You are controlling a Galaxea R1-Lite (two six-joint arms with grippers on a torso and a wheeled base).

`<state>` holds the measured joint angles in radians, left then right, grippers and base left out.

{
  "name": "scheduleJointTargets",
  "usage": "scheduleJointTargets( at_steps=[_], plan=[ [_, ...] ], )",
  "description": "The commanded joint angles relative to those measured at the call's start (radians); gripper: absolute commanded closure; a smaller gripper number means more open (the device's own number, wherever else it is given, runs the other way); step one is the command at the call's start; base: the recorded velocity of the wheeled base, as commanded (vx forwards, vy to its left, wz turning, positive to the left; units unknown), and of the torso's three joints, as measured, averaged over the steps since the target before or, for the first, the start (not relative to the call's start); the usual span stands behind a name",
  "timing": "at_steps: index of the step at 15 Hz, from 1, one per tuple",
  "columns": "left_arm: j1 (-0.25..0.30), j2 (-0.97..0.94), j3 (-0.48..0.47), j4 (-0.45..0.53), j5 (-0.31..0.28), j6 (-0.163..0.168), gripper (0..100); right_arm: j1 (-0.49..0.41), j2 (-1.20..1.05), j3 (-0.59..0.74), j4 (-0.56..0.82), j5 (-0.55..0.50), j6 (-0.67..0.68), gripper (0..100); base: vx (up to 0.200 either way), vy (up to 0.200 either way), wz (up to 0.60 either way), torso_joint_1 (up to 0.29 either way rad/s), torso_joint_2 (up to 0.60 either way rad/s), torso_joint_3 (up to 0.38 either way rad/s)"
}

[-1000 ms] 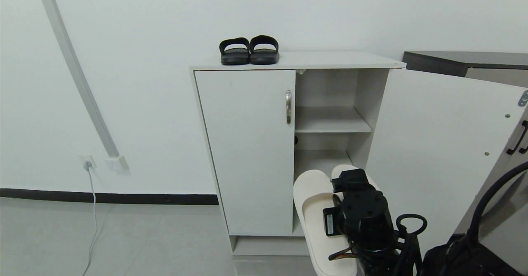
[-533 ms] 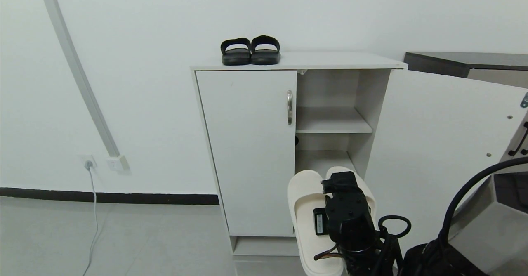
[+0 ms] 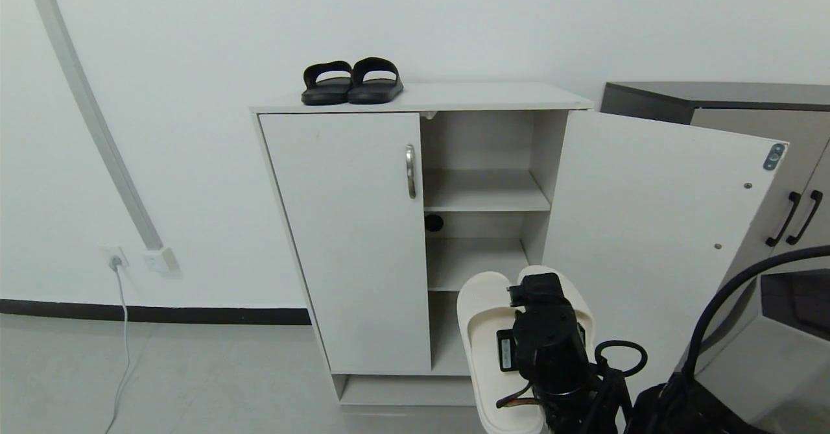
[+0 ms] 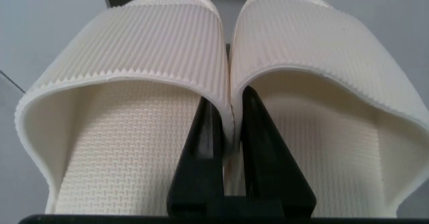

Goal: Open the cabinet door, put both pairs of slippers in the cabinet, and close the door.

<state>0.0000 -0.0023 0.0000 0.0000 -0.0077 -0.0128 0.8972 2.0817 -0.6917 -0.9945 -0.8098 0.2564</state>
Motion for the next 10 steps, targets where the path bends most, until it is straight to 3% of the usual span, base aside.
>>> scheduleJointTargets(
  at_steps=[1, 4, 8, 10],
  plan=[
    [0.0, 0.002, 0.0, 0.0, 0.0, 0.0, 100, 0.0, 0.017, 0.0, -0.016, 0.001, 0.0, 100, 0.0, 0.0, 0.0, 0.0, 0.0, 0.0],
    [0.0, 0.002, 0.0, 0.0, 0.0, 0.0, 100, 0.003, 0.046, 0.009, -0.055, 0.009, 0.0, 100, 0.0, 0.0, 0.0, 0.0, 0.0, 0.0],
    [0.0, 0.002, 0.0, 0.0, 0.0, 0.0, 100, 0.006, 0.083, -0.038, -0.079, 0.164, -0.006, 100, 0.0, 0.0, 0.0, 0.0, 0.0, 0.0],
    [0.0, 0.002, 0.0, 0.0, 0.002, 0.0, 100, -0.015, 0.156, -0.075, -0.085, 0.159, -0.002, 100, 0.0, 0.0, 0.0, 0.0, 0.0, 0.0]
  ],
)
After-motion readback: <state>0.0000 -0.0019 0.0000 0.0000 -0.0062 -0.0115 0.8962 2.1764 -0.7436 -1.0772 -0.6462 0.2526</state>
